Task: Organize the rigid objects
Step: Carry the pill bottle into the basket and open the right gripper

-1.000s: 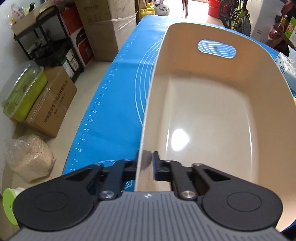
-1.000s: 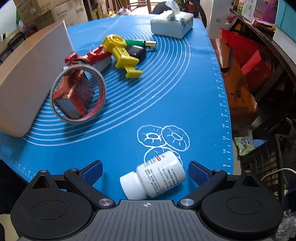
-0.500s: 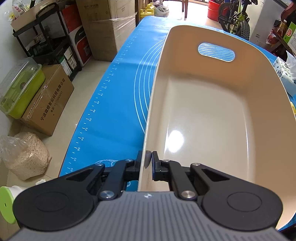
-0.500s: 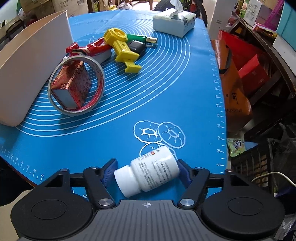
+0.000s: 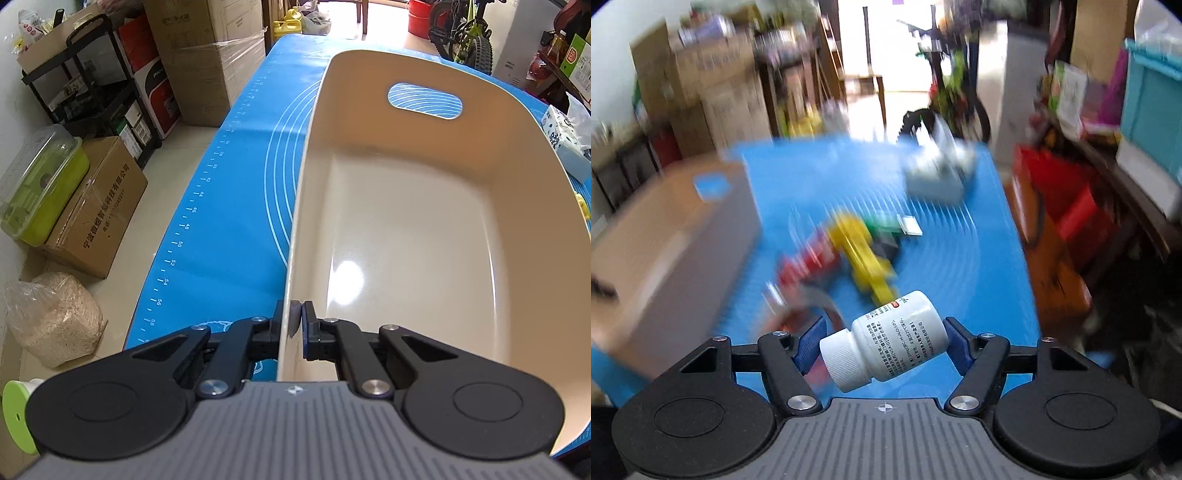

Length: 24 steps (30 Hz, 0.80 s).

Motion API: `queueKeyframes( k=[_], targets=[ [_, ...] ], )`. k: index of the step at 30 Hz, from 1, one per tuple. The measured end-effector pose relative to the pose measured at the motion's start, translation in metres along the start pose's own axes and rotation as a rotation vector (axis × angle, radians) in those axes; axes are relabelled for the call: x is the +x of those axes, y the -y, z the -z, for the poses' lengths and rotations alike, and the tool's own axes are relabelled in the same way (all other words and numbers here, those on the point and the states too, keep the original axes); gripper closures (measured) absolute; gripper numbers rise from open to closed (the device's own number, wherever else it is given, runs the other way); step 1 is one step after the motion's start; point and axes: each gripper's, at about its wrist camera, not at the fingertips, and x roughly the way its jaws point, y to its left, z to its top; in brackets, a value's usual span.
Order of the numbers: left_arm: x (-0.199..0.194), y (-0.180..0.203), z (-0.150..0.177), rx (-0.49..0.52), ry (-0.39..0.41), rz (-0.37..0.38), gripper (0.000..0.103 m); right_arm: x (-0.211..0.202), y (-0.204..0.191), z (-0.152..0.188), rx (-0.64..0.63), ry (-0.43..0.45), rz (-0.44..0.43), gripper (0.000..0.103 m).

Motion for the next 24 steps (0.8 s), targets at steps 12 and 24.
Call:
queueKeyframes(
  k=[12, 24],
  targets=[
    [0.004, -0.004, 0.001, -0.016, -0.015, 0.020, 0.094, 0.015, -0.129, -0.081, -0.067, 0.182, -0.236, 0.032],
    [0.005, -0.003, -0.001, -0.018, -0.021, 0.017, 0.095, 0.064, -0.231, -0.062, -0.304, 0.013, -0.283, 0.032]
  ],
)
